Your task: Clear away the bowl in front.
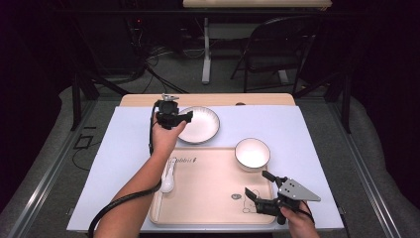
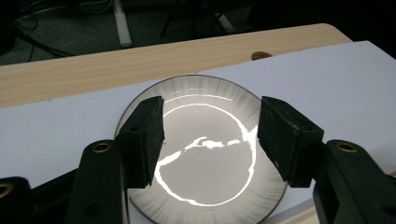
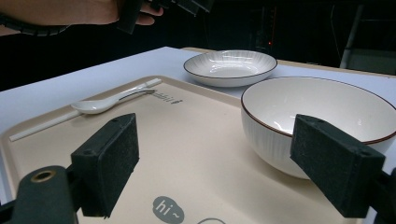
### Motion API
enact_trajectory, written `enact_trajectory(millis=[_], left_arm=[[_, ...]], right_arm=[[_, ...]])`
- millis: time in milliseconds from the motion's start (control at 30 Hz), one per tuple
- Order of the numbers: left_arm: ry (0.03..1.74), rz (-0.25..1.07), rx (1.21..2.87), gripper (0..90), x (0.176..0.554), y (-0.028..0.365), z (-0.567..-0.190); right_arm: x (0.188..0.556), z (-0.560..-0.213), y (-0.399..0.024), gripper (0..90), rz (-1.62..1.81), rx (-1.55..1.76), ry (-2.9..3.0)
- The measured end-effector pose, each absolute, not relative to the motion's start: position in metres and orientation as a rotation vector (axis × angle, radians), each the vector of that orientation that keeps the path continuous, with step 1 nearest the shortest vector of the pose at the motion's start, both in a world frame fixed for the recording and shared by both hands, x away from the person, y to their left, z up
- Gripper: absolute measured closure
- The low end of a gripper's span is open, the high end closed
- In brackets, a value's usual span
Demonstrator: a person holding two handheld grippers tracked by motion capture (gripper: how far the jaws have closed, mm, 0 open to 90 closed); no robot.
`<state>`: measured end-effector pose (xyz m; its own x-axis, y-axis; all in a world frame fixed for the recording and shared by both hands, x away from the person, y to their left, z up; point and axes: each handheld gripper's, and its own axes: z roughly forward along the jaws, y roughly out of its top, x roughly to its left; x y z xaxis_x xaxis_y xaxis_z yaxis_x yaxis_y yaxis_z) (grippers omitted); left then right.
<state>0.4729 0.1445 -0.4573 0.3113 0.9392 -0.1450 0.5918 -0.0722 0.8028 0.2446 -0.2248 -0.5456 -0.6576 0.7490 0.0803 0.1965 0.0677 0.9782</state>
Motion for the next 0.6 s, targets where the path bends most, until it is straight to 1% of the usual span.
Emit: enact_trajectory(millis=[100, 167, 600], left_arm=[[1.378, 0.539, 1.766, 40.9, 0.473, 0.145, -0.457], [1.404, 0.560, 1.753, 41.0, 0.474, 0.155, -0.457], [1.483, 0.593, 1.696, 40.9, 0.478, 0.181, -0.461]], right_arm=[[0.244, -0.546, -0.225, 14.7, 1.622, 0.934, 1.903], [0.244, -0.546, -0.225, 14.7, 1.622, 0.935, 1.902], [0.244, -0.546, -0.225, 14.7, 1.621, 0.934, 1.902]])
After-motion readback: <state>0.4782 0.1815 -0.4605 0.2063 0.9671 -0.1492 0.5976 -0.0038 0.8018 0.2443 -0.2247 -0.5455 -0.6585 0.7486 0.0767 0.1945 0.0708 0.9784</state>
